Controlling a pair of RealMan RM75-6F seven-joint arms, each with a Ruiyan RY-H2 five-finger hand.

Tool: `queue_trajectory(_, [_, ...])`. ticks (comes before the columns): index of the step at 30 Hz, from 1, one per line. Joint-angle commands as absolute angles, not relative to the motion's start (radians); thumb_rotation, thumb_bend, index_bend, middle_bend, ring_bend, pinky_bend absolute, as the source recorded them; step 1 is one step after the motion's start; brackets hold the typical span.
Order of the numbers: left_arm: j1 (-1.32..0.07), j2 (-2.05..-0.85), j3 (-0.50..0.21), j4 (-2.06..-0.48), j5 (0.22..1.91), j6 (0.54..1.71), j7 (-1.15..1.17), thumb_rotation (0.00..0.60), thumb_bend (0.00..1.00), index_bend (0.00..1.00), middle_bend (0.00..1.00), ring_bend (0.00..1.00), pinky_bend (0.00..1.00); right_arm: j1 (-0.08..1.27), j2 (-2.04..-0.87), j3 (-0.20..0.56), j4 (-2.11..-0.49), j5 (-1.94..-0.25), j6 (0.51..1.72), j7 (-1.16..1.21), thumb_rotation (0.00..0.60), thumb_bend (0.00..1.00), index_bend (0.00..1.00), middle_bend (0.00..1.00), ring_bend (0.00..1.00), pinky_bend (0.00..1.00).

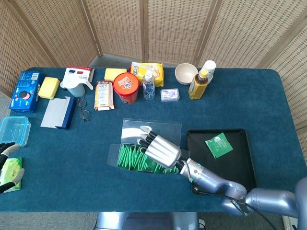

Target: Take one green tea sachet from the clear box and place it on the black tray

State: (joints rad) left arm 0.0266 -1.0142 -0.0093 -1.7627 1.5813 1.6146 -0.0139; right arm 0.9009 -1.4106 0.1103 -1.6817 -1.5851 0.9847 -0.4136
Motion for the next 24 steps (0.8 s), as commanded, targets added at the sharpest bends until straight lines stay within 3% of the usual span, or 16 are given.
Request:
queue_trajectory(1, [0.026, -1.014, -0.01, -1.763, 1.582, 1.614, -0.014, 0.6, 0.3, 0.19, 0.18, 0.13, 0.25, 0.881, -1.376, 0.115, -1.711, -1.594, 1.017, -0.399, 0.6, 0.58, 0.67, 0.3, 0.22, 0.05])
queue_trajectory(14, [0.022, -1.013, -0.009, -1.784, 1.595, 1.616, 0.005, 0.6, 0.3, 0.19, 0.18, 0.13, 0.25, 0.781, -1.212, 0.141, -1.801, -1.609, 1.169, -0.306, 0.6, 0.58, 0.67, 0.3, 0.23, 0.05])
queue_trajectory(24, [0.027, -1.006, -0.006, -1.807, 1.604, 1.625, 0.026, 0.6, 0.3, 0.19, 0.18, 0.13, 0.25, 0.695, -1.122, 0.12, -1.769, -1.604, 1.236, -0.246, 0.6, 0.58, 0.67, 0.3, 0.23, 0.05])
